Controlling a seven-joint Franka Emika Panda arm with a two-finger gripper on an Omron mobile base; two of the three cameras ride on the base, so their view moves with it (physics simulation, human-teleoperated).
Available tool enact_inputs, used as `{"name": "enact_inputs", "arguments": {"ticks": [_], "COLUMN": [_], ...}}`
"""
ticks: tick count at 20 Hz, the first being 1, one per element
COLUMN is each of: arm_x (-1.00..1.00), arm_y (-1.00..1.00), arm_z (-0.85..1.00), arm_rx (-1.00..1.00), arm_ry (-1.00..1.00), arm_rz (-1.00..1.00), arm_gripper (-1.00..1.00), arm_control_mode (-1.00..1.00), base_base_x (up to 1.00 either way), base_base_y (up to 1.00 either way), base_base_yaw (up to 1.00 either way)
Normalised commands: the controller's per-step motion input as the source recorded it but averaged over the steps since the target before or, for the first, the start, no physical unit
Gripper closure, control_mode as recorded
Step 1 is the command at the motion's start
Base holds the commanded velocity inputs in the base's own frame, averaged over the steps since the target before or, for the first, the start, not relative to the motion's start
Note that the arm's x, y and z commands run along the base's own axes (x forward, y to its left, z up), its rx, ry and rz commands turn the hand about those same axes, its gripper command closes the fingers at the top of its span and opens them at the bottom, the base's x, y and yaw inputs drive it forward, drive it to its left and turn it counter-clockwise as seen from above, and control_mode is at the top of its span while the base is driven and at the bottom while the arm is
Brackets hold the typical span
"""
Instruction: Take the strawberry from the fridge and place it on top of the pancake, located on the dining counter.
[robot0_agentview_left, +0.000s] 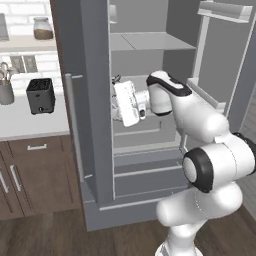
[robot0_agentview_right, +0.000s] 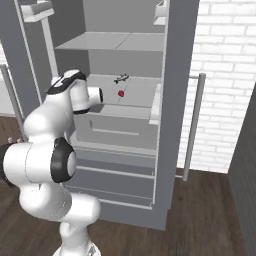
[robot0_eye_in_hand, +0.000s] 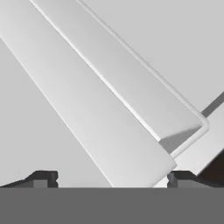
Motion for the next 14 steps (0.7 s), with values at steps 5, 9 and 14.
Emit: {"name": "enact_inputs", "arguments": {"ticks": [5,9,14], "arm_x": [-0.19,-0.14,-0.12], "arm_y": [0.58,0.54,0.47], "arm_z": [-0.01,0.0,0.0], "arm_rx": [0.0,0.0,0.0], "arm_ry": [0.0,0.0,0.0], "arm_rz": [-0.02,-0.03,-0.02], "arm_gripper": [-1.0,-1.0,-1.0], "arm_control_mode": [-1.0,-1.0,-1.0], "base_base_x": [0.0,0.0,0.0], "base_base_y": [0.0,0.0,0.0], "base_base_yaw": [0.0,0.0,0.0]}}
